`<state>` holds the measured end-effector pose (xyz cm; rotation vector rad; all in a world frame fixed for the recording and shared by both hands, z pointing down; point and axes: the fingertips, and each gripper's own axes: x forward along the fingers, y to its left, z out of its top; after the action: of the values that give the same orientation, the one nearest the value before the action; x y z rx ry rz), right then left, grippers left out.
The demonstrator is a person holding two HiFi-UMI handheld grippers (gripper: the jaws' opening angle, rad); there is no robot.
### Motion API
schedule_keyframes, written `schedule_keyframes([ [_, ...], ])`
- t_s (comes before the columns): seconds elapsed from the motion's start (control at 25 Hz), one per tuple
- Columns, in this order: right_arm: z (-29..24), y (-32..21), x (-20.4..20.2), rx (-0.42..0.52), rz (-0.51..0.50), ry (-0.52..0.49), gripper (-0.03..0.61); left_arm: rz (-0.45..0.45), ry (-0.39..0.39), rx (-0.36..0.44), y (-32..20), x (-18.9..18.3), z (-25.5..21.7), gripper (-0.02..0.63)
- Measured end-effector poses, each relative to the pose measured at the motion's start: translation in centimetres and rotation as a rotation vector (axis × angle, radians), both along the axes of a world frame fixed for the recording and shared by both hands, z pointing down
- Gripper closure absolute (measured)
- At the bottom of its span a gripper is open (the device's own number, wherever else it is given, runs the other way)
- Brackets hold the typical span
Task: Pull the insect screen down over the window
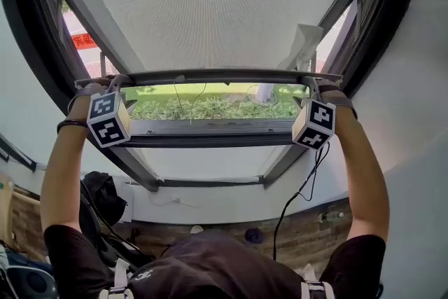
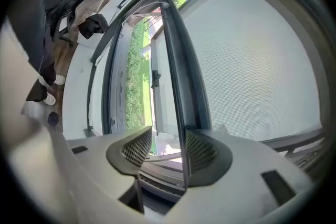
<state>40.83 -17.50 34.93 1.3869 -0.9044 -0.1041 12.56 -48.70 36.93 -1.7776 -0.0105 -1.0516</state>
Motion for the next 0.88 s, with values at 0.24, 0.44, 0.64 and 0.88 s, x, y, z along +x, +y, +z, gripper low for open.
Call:
schedule_keyframes([
  [0.24,3.1,0.3,-0.4,-0.015,0.008,-0.049,0.371,-0.012,-0.043,-0.022,0.3,-0.5,3.2,0.433],
  [0.44,6.2,0.3,-0.4,-0.059,0.015,-0.074,0.371,-0.022,-0.058,-0.070,0.4,-0.4,6.3,0.431],
  [0.64,8.3,0.4,-0.4,-0.064,0.015,-0.098,0.371,-0.023,-0.077,-0.081,0.5,-0.5,8.4,0.433],
  [0.88,10.7,0.3,-0.7,-0.105,0.023,-0.129,0.371,-0.037,-0.107,-0.131,0.5,-0.8,10.9,0.436],
])
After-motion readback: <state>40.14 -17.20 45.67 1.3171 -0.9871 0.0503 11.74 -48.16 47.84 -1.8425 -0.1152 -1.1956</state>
